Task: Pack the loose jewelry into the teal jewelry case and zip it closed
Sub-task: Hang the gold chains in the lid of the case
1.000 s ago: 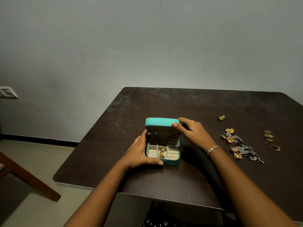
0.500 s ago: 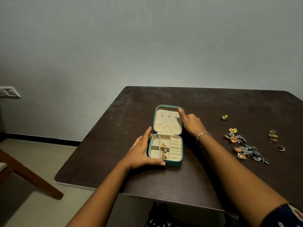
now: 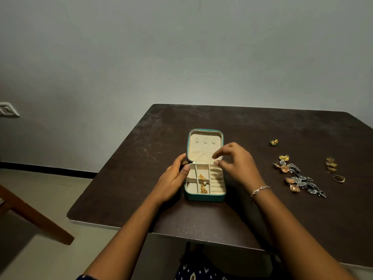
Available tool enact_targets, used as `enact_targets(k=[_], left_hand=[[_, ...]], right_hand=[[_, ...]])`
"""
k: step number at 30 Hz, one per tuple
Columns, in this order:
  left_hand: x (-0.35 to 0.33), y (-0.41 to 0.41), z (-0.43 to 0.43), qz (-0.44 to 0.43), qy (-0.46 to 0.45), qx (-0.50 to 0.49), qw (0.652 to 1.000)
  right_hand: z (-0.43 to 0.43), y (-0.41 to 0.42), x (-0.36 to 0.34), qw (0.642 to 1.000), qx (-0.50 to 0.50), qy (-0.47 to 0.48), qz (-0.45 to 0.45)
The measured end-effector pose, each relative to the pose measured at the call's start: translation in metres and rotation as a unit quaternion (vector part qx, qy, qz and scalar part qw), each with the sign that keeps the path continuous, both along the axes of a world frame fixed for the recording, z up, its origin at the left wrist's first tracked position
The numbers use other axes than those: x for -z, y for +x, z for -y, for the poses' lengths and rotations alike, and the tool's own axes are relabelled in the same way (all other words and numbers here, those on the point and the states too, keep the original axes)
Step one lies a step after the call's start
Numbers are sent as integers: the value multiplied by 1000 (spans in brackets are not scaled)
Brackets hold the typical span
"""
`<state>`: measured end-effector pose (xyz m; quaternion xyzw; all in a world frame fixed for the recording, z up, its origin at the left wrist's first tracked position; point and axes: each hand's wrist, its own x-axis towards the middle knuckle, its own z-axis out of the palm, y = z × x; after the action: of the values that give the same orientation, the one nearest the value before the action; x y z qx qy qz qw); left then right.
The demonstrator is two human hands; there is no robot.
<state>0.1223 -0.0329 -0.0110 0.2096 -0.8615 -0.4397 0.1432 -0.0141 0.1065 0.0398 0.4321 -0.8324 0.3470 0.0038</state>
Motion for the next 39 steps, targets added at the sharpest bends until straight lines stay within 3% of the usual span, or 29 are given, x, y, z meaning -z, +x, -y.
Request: enact_targets(k=[5, 15, 21, 28, 34, 39], left_hand=[[2, 0, 1, 5, -31, 8, 999], [4, -2, 2, -7, -46, 15, 999], [4, -1, 3, -25, -25, 11, 999], [-12, -3, -6, -129, 21, -123, 984], [-41, -8, -12, -141, 44, -32, 989], [-49, -8, -17, -157, 115, 36, 980]], right_hand=[[4, 22, 10, 987, -54, 137, -60], [11, 31, 16, 986, -30, 141, -87], [10, 27, 9, 995, -9, 95, 27], [2, 15, -8, 973, -48, -15, 226], [-5, 18, -27, 929, -99, -96, 342], [-5, 20, -36, 927, -95, -93, 350]])
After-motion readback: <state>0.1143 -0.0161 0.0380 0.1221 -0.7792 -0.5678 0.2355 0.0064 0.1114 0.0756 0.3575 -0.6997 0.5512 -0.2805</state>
